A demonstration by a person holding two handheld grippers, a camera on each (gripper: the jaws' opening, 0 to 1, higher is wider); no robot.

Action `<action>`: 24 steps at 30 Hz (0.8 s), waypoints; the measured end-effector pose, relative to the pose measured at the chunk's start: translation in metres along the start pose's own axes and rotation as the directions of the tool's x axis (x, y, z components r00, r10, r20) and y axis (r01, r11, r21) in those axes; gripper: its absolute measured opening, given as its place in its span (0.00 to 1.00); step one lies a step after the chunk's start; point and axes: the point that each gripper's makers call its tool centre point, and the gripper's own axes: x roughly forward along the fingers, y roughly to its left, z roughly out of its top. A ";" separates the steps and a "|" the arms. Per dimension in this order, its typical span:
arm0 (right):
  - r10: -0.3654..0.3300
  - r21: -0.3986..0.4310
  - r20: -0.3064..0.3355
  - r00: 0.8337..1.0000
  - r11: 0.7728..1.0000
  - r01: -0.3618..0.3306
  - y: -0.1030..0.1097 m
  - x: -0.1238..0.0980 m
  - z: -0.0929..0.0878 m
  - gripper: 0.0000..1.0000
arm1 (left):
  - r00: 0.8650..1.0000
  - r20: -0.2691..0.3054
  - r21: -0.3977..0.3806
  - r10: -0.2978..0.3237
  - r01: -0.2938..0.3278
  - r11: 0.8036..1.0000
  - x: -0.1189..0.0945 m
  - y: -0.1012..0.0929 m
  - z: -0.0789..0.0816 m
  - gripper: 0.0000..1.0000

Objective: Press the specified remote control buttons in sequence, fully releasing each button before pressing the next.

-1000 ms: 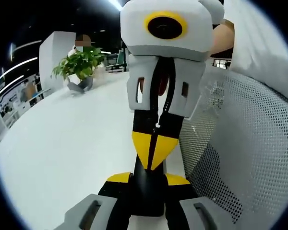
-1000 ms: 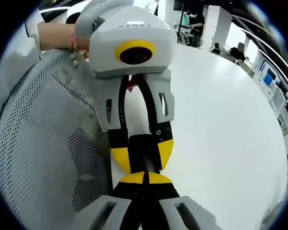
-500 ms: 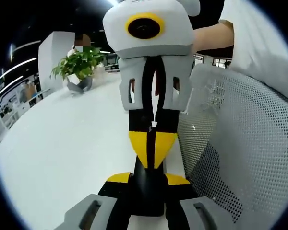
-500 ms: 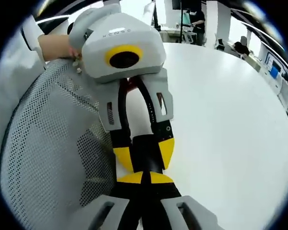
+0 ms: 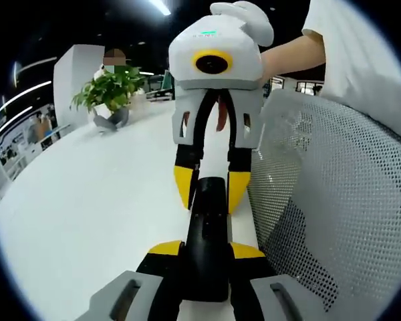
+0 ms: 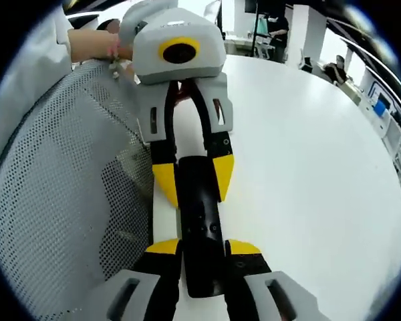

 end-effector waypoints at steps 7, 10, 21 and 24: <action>0.007 0.027 0.030 1.000 1.000 -0.008 0.000 -0.003 -0.005 0.22 | 1.000 -0.006 0.009 0.000 0.000 1.000 0.000 0.000 0.000 0.25; 0.006 0.021 0.034 0.999 1.000 -0.007 0.000 -0.002 -0.005 0.22 | 1.000 -0.027 0.013 0.004 -0.003 1.000 0.000 -0.001 0.001 0.25; -0.016 0.018 0.049 0.999 1.000 0.015 0.000 -0.002 -0.004 0.22 | 0.994 0.023 -0.164 0.109 -0.103 0.981 -0.032 0.016 0.022 0.35; -0.020 0.021 0.055 0.998 1.000 0.019 0.000 -0.002 -0.004 0.22 | 0.974 0.084 -0.248 0.210 -0.184 0.951 -0.056 0.028 0.033 0.51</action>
